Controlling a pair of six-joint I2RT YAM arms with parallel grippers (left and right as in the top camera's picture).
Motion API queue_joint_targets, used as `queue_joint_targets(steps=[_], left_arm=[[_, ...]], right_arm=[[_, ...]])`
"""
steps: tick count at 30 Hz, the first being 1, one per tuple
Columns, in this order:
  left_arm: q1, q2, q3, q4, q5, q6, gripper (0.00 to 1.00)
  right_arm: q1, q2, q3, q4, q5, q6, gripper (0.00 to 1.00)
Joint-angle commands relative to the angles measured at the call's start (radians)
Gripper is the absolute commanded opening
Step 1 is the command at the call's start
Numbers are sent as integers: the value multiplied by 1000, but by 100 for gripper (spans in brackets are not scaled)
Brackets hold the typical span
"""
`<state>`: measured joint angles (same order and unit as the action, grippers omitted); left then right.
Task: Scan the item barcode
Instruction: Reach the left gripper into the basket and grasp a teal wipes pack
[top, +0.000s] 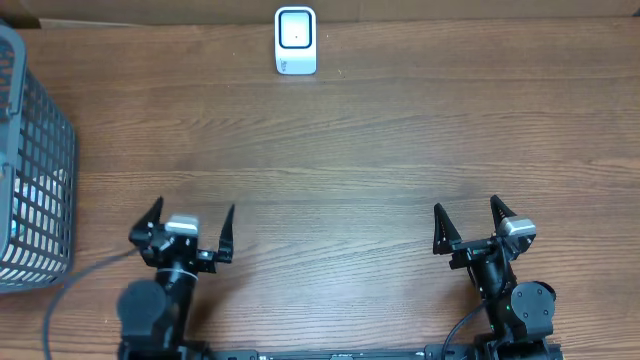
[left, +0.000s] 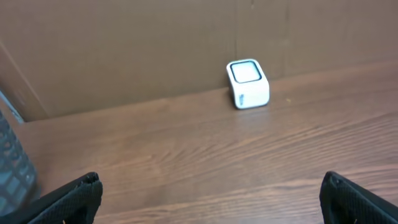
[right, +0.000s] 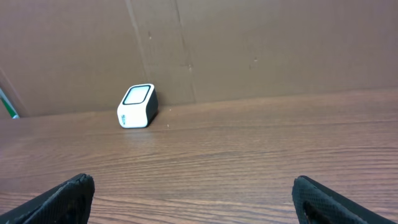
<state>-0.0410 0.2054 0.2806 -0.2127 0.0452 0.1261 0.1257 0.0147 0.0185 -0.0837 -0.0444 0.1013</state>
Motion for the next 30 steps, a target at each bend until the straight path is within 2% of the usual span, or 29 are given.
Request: queue_joint_targets(steps=[1, 6, 10, 12, 16, 18, 24, 27, 30], left_arm=[[8, 179, 214, -70, 47, -33, 100], [8, 482, 565, -294, 89, -57, 100], [8, 733, 905, -562, 119, -63, 100], [8, 859, 1086, -704, 179, -63, 100], [8, 1035, 1330, -866, 296, -62, 100], [8, 1111, 1407, -889, 297, -63, 99], [13, 1175, 1444, -812, 293, -67, 100], [62, 1176, 1482, -774, 176, -163, 100], [182, 1176, 1530, -769, 54, -272, 100]], right_arm=[[-3, -12, -10, 2, 6, 3, 100], [-3, -12, -10, 2, 6, 3, 100], [-3, -12, -10, 2, 6, 3, 100], [-3, -12, -10, 2, 6, 3, 100], [-3, -12, -10, 2, 6, 3, 100], [-3, -12, -10, 2, 6, 3, 100], [-3, -12, -10, 2, 6, 3, 100], [-3, -12, -10, 2, 6, 3, 100], [-3, -12, -10, 2, 6, 3, 100]])
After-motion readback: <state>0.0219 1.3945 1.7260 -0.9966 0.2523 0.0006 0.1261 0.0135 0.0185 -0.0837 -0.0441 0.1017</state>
